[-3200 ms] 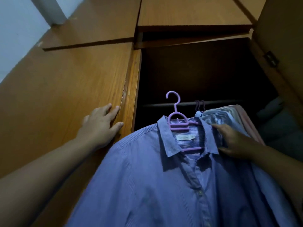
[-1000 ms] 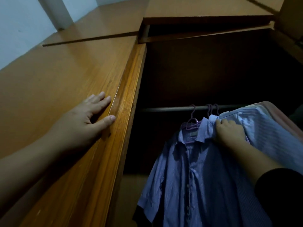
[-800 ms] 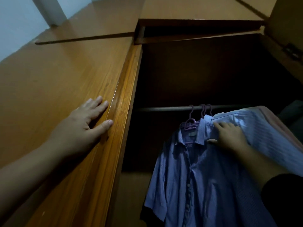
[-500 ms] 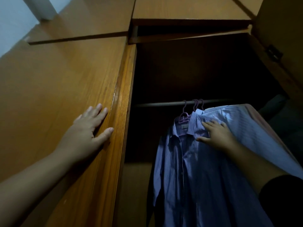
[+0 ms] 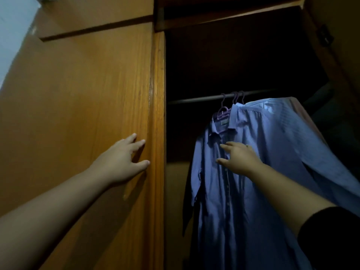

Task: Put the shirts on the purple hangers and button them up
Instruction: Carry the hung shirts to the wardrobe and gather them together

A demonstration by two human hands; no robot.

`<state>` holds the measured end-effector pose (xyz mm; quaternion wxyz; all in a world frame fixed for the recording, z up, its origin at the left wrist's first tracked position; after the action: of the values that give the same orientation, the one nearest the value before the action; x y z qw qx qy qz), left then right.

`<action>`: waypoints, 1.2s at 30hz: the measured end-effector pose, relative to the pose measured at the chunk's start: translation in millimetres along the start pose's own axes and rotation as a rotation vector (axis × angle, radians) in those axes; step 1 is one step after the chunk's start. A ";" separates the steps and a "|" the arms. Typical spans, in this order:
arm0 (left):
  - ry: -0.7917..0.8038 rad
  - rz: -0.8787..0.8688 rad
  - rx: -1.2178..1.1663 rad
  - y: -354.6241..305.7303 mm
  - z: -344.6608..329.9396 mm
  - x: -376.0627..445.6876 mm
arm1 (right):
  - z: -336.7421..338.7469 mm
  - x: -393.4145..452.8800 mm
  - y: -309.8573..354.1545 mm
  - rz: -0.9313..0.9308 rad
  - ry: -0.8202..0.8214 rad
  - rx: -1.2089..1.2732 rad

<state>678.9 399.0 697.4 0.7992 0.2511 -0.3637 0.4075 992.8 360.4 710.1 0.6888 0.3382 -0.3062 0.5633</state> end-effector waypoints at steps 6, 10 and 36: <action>0.066 0.028 0.022 9.0 -9.0 -17.0 | -32.7 -13.6 30.9 0.052 0.079 0.084; 0.086 0.086 0.021 15.9 -9.8 -33.2 | -53.4 -23.7 51.2 0.065 0.112 0.145; 0.411 0.408 0.315 207.3 96.3 -352.6 | -60.0 -241.6 367.8 0.169 0.318 0.423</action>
<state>327.6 278.9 500.7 0.7091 0.2060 -0.1702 0.6525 590.7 321.8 525.7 0.5928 0.3551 -0.0969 0.7163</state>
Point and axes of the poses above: each hand's wrist, its own x-axis towards the middle knuckle, its own z-axis out of the back of the hand, y = z × x, the point moved 7 cm from there along x, towards the middle knuckle, and after that the axes turned 13 degrees about x, right-handed, at the moved point
